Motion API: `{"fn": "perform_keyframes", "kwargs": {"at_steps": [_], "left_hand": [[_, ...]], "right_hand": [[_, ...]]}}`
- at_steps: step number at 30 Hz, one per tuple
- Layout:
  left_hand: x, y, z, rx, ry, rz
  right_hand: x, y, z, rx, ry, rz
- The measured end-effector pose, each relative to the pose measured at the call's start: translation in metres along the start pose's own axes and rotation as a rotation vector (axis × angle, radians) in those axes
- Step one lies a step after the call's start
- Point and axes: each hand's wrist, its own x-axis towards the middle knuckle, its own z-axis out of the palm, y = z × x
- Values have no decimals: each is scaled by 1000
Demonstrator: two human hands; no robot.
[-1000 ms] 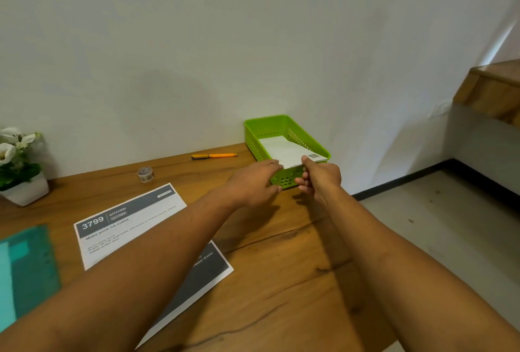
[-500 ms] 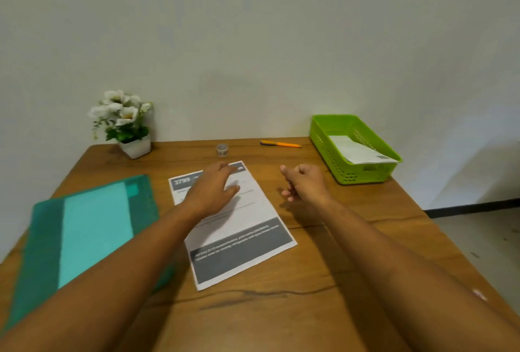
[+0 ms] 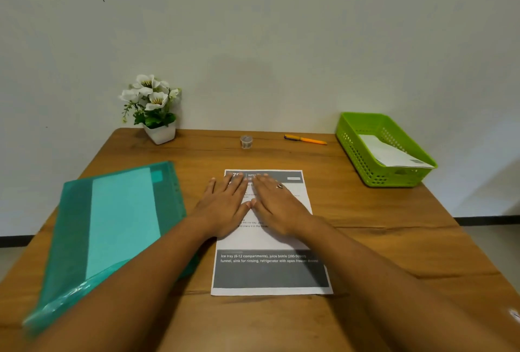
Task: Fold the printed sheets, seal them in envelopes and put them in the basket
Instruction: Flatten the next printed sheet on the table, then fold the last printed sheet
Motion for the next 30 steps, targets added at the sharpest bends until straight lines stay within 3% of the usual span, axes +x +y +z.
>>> {"fn": "perform_keyframes", "kwargs": {"at_steps": [8, 15, 20, 25, 30], "left_hand": [[1, -2, 8, 35, 33, -7], [3, -4, 6, 4, -11, 2], [21, -7, -31, -66, -61, -11], [56, -15, -61, -160, -197, 17], [78, -18, -60, -68, -198, 28]], "right_hand": [[4, 21, 14, -166, -112, -11], [4, 109, -25, -228, -188, 299], [16, 106, -45, -199, -245, 301], [31, 99, -70, -15, -252, 280], [43, 93, -66, 8, -267, 216]]}}
